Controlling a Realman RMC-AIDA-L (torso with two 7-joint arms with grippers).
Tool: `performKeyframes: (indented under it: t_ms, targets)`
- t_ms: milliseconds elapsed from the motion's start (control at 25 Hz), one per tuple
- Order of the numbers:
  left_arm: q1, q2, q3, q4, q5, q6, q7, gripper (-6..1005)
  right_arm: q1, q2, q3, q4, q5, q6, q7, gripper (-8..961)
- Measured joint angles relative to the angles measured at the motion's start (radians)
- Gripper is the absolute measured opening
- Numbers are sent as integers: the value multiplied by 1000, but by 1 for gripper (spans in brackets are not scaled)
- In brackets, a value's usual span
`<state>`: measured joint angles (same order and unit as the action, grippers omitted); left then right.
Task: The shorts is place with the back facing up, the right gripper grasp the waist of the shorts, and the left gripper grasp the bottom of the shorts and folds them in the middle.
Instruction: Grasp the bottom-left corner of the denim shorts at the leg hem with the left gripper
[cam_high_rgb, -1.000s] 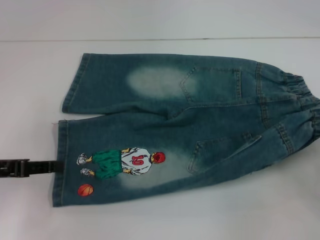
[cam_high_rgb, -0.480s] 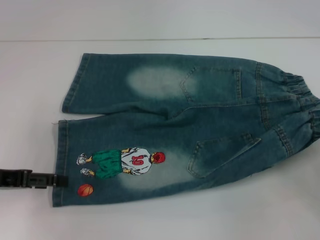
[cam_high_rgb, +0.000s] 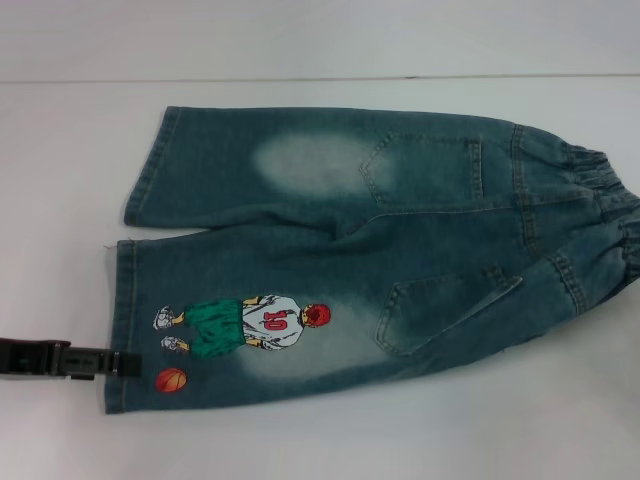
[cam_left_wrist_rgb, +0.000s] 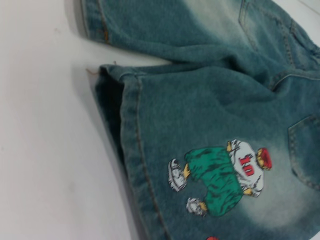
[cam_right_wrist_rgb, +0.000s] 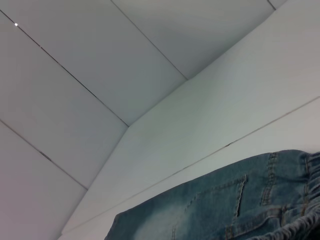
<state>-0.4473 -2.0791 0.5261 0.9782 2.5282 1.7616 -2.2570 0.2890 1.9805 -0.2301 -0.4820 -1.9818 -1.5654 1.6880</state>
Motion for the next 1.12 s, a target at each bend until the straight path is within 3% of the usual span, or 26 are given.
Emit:
performKeyframes:
  t_ms: [440,1120]
  targets:
    - [-17,-27,23,2,47,-10,-2,941,7,-2,-2,2,0,-6,-1,87]
    - [-37,-30,24,-8,4,24,7,845,7,-2,-3,-1,0,-7,-1,100]
